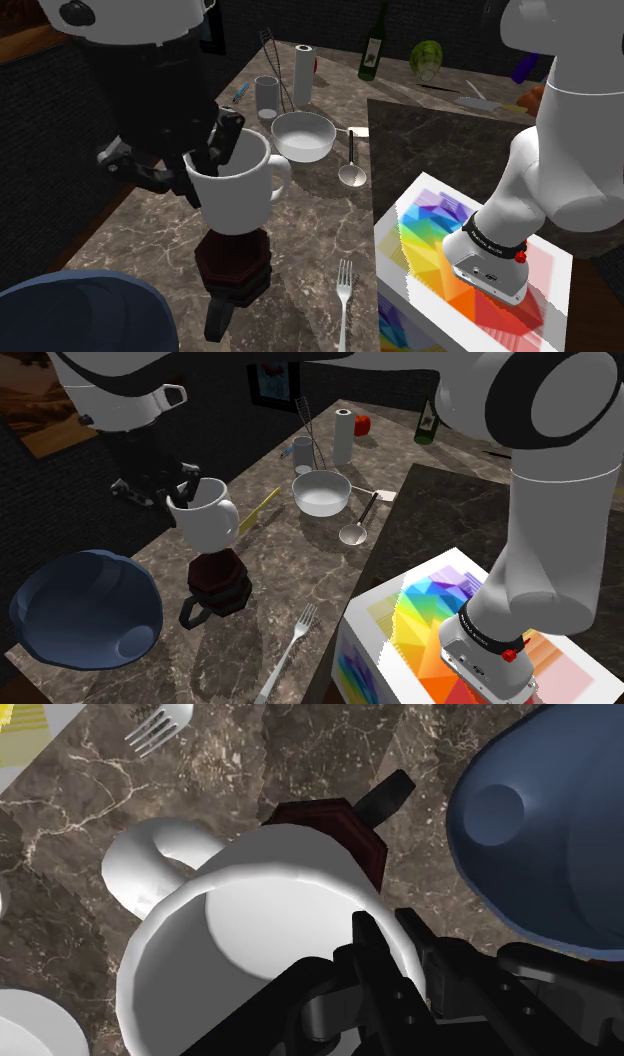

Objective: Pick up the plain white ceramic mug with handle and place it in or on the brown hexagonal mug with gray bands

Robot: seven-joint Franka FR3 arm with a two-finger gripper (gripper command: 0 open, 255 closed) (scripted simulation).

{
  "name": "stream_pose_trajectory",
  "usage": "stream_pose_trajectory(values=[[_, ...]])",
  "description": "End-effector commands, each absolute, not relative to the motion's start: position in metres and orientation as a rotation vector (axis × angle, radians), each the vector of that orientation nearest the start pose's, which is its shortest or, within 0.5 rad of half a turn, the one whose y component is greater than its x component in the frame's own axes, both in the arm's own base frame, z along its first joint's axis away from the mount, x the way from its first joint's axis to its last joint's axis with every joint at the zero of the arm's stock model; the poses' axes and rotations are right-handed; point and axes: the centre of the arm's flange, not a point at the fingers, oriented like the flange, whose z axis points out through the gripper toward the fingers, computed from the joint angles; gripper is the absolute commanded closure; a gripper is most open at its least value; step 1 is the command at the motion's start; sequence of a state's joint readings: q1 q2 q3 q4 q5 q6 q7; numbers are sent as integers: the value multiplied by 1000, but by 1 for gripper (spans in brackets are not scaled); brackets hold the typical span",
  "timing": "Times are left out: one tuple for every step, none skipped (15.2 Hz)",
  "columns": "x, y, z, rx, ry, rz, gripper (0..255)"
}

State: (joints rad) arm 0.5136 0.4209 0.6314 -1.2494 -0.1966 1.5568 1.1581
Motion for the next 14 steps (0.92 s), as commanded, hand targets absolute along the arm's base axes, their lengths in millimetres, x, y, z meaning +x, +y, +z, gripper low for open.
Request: stream_pose_trajectory(values=[[349,569,558,-3154,82,93,255],[336,585,561,-3154,82,93,255],[336,585,556,-3154,82,93,255],[336,585,551,-3154,82,93,255],[336,585,545,-3154,82,93,255],[336,585,540,-3154,82,93,255],[336,585,535,-3154,82,93,255],[336,585,530,-3154,82,93,255],[336,585,524,-3154,82,93,255],[336,585,519,-3154,82,93,255],[336,585,514,-3154,82,93,255],[336,585,508,-3154,82,93,255],[336,585,503,-3154,82,93,255],[336,585,498,-3154,82,93,255]])
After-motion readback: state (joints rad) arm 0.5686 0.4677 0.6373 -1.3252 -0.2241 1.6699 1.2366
